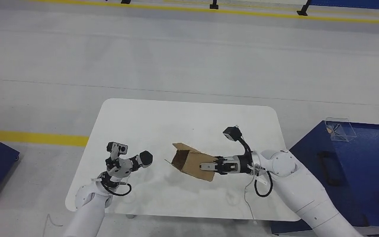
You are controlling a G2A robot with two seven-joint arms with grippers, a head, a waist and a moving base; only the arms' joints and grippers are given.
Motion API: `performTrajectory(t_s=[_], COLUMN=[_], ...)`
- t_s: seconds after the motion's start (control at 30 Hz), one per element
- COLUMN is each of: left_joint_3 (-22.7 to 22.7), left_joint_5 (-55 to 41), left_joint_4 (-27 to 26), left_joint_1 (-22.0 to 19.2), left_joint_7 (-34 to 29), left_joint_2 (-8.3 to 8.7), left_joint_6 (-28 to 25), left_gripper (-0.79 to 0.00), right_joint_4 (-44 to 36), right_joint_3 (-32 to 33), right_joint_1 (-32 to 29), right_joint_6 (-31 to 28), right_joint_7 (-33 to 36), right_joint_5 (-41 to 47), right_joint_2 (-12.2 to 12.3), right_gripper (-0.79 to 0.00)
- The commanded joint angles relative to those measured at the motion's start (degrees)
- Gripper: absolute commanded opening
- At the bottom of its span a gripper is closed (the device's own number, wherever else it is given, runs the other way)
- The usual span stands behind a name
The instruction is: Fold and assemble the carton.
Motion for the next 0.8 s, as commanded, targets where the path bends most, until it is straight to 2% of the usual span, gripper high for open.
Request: performTrajectory(t_s=[0.0,0.2,0.3,0.47,0.57,0.77], left_joint_3=[-0.7,-3.8,-3.6,1.8,5.1,10.2], left_joint_5=[4.8,19.1,23.1,30.1,26.7,30.5], left_joint_4=[-0.5,-6.8,-10.0,-12.9,-11.5,-8.6], left_joint_1=[0.0,0.1,1.2,0.7,-0.2,-3.3], left_joint_7=[0.1,2.7,3.5,2.5,1.1,1.7], left_joint_2=[0.29,1.70,2.14,2.40,2.13,1.82], left_joint_6=[-3.1,-6.6,-7.4,-6.4,-5.0,-5.5], left_gripper=[0.000,0.000,0.000,0.000,0.000,0.000], right_joint_4=[-1.6,-6.7,-8.7,-12.8,-14.8,-17.5], right_joint_3=[-0.6,-2.7,-3.4,-3.5,-3.8,-5.3], right_joint_1=[0.2,1.5,1.6,1.0,0.8,0.9], right_joint_6=[2.1,6.4,7.6,7.8,7.7,5.7], right_joint_7=[0.8,5.6,8.4,8.6,8.5,6.5], right_joint_5=[-4.0,-20.7,-24.2,-27.9,-30.4,-33.3], right_joint_2=[0.0,0.3,0.5,1.2,1.8,3.0], right_gripper=[-0.785,-0.785,-0.785,-0.785,-0.785,-0.785])
